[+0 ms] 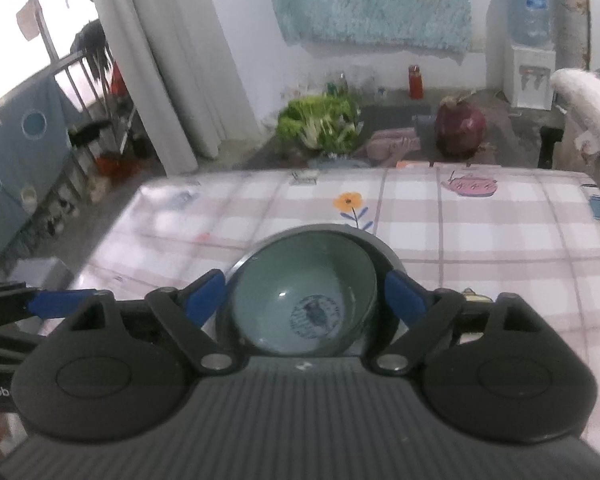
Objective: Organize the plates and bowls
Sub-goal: 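Lower the green bowl into the stacked steel bowls and open the left tool, then move both tools toward the rims of the shallow steel plates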
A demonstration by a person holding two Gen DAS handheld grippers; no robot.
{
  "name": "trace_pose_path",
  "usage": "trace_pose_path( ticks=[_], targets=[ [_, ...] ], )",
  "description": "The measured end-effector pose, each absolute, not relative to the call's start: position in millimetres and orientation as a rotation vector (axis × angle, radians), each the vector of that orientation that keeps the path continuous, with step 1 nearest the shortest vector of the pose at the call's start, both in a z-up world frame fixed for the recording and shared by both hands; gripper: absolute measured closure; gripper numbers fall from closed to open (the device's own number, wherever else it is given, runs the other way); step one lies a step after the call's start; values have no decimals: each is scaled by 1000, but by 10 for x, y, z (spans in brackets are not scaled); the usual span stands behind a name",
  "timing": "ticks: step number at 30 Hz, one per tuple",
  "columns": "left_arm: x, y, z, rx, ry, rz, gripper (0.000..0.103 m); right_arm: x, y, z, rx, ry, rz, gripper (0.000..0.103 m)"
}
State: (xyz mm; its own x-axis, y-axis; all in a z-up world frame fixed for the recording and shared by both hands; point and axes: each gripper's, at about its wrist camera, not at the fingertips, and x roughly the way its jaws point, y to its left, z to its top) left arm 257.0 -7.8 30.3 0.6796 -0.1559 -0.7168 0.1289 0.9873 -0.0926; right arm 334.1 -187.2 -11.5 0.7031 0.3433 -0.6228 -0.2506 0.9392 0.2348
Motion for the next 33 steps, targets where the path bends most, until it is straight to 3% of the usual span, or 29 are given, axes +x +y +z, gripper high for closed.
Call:
trace_pose_path(
  ticks=[4, 11, 19, 33],
  targets=[
    [2186, 71, 405, -44, 777, -175, 18, 2815, -1922, 137, 125, 629, 283, 1],
    [1489, 303, 379, -66, 761, -170, 11, 1902, -1983, 320, 168, 536, 209, 1],
    [815, 545, 189, -106, 777, -166, 9, 1015, -1648, 267, 53, 491, 126, 1],
    [118, 838, -117, -74, 793, -119, 9, 204, -1202, -131, 137, 618, 269, 1]
  ],
)
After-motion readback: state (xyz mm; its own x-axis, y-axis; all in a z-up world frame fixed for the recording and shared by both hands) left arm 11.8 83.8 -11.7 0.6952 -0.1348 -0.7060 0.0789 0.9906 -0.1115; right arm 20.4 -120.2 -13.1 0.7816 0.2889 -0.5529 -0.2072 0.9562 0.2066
